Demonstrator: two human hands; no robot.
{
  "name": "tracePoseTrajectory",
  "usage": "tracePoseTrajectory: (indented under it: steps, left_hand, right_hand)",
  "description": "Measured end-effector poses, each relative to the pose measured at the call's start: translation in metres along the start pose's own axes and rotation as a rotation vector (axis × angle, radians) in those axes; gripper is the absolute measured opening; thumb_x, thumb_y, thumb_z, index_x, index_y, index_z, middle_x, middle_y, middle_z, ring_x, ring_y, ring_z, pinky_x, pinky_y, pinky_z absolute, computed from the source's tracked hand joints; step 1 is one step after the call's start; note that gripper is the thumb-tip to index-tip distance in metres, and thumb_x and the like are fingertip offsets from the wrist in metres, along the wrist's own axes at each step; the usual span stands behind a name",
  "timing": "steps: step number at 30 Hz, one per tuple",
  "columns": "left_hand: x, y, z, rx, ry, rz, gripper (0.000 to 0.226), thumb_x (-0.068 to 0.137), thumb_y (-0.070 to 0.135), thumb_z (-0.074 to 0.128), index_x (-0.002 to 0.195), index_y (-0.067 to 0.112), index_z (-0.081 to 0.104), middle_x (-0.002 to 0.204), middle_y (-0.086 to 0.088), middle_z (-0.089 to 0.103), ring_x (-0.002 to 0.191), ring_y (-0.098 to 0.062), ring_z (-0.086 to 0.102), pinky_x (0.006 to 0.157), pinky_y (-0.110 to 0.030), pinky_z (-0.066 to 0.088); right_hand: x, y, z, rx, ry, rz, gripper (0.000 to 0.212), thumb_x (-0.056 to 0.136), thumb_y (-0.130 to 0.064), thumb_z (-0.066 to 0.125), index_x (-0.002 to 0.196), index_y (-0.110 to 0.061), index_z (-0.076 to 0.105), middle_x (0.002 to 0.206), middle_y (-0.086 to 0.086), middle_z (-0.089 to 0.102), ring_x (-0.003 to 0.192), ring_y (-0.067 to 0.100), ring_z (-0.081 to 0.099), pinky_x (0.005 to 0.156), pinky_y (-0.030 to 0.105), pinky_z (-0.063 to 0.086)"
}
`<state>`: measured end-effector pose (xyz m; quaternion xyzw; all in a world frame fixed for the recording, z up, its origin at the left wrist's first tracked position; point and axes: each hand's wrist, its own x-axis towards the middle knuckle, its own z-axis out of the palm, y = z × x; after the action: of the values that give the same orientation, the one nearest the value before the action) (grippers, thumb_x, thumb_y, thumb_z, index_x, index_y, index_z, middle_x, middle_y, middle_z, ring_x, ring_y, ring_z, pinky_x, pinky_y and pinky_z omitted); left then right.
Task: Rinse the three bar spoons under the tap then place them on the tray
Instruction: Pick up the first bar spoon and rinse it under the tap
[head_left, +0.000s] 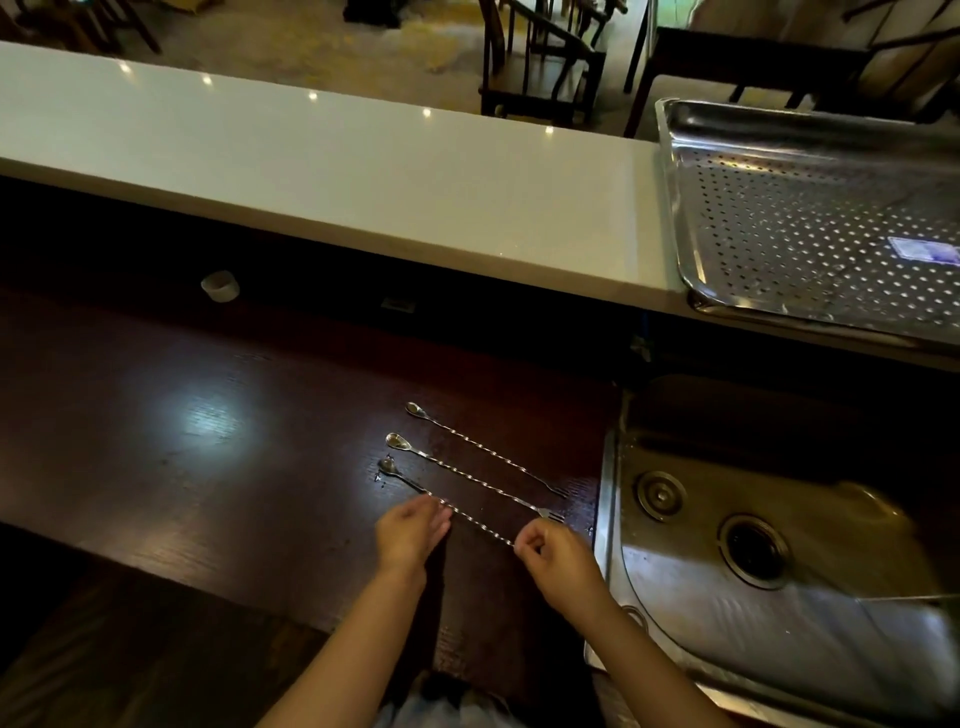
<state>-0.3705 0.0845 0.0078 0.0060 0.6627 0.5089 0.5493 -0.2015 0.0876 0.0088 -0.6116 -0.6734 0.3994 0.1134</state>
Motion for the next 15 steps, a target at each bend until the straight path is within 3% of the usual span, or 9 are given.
tracePoseTrajectory:
  steps: [3, 6, 9, 12, 15]
  left_hand:
    - [-0.002, 0.004, 0.002, -0.149, -0.028, -0.07, 0.025, 0.09, -0.001, 0.052, 0.113, -0.01, 0.055, 0.081, -0.015, 0.064, 0.058, -0.017, 0.068, 0.05, -0.016, 0.055]
    - [-0.006, 0.003, 0.006, -0.219, -0.082, -0.065, 0.015, 0.089, -0.002, 0.054, 0.104, -0.006, 0.057, 0.074, -0.015, 0.07, 0.048, -0.012, 0.069, 0.051, -0.017, 0.056]
    - [-0.011, 0.001, 0.014, -0.202, -0.156, -0.068, 0.008, 0.088, -0.001, 0.055, 0.094, -0.003, 0.06, 0.058, -0.006, 0.073, 0.052, -0.012, 0.07, 0.054, -0.017, 0.057]
    - [-0.016, 0.0, 0.031, -0.158, -0.231, -0.068, 0.007, 0.088, 0.0, 0.056, 0.092, 0.0, 0.062, 0.07, -0.009, 0.074, 0.06, -0.013, 0.072, 0.063, -0.022, 0.058]
    - [-0.026, -0.002, 0.055, -0.132, -0.315, -0.069, 0.007, 0.088, 0.001, 0.056, 0.089, 0.003, 0.062, 0.07, -0.007, 0.074, 0.062, -0.012, 0.073, 0.06, -0.019, 0.058]
  right_hand:
    - [-0.005, 0.001, -0.002, 0.008, 0.012, -0.002, 0.031, 0.083, -0.015, 0.059, 0.061, -0.034, 0.05, 0.056, -0.016, 0.048, 0.049, -0.004, 0.042, 0.048, 0.005, 0.035]
    - [-0.013, 0.003, -0.006, 0.004, 0.036, -0.001, 0.011, 0.084, -0.018, 0.059, 0.075, -0.023, 0.062, 0.065, -0.014, 0.054, 0.054, -0.004, 0.045, 0.049, 0.007, 0.033]
    - [-0.024, 0.008, -0.014, 0.066, 0.074, 0.048, 0.011, 0.084, -0.02, 0.061, 0.074, -0.026, 0.06, 0.073, -0.012, 0.06, 0.063, -0.002, 0.051, 0.056, 0.009, 0.037]
    - [-0.036, 0.015, -0.028, 0.207, 0.138, 0.108, 0.022, 0.082, -0.016, 0.064, 0.067, -0.031, 0.059, 0.07, -0.013, 0.062, 0.065, -0.001, 0.056, 0.056, 0.007, 0.041]
    - [-0.047, 0.029, -0.05, 0.381, 0.206, 0.162, 0.023, 0.081, -0.011, 0.066, 0.068, -0.03, 0.063, 0.071, -0.012, 0.064, 0.069, 0.0, 0.058, 0.058, 0.003, 0.044]
